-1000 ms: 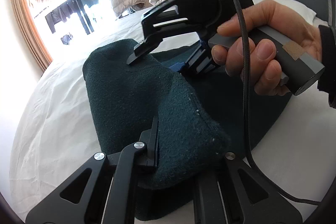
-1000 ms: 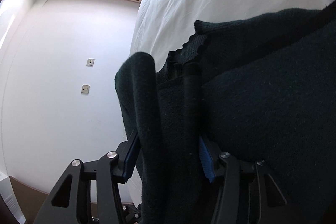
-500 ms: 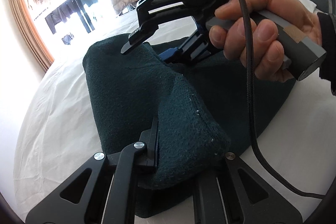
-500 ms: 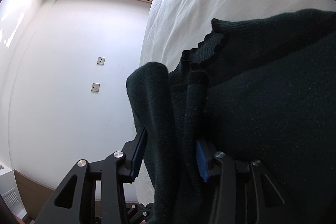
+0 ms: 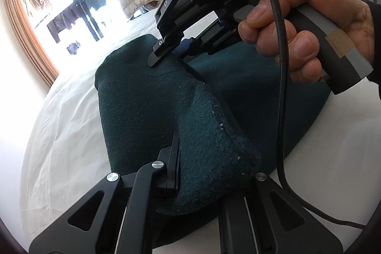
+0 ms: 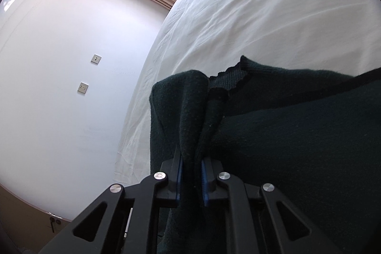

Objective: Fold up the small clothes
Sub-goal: 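Hold the folded bundle with both grippers and press it down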

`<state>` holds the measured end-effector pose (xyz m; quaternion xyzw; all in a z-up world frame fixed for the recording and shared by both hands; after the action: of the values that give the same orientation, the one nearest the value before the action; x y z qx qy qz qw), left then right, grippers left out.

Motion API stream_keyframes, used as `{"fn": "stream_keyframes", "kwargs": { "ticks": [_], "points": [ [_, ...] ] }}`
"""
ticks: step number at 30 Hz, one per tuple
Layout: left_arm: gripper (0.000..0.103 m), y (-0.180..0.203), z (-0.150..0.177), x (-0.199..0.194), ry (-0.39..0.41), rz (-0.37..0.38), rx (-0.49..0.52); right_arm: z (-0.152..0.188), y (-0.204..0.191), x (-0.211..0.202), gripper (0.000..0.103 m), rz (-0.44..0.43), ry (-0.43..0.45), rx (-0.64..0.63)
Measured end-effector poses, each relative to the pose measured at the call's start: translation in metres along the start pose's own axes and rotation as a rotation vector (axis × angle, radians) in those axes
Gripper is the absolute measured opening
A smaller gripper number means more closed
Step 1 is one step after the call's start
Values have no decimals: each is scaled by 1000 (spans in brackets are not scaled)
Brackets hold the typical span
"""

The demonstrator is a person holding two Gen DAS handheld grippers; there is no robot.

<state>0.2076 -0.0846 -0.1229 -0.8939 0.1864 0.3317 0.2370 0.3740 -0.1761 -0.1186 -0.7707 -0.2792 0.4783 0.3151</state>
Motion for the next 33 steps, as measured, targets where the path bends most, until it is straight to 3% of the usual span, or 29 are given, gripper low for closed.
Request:
{"fn": "stream_keyframes", "kwargs": {
  "ticks": [8, 15, 33],
  "points": [
    [7, 42, -32, 9, 25, 48, 90, -1, 37, -62, 13, 115, 44, 16],
    [7, 80, -54, 34, 0, 109, 145, 0, 72, -83, 13, 199, 38, 48],
    [7, 79, -75, 49, -16, 140, 117, -6, 89, -94, 13, 287, 21, 27]
  ]
}}
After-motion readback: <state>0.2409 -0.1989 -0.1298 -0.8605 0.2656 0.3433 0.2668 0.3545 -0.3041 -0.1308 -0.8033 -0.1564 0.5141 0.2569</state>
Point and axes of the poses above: each gripper's, at about its wrist camera, not at the fingertips, and x roughly the way its jaws point, y to its right, z to its underside, the point moved 3 cm from there along x, roughly the way its jaws point
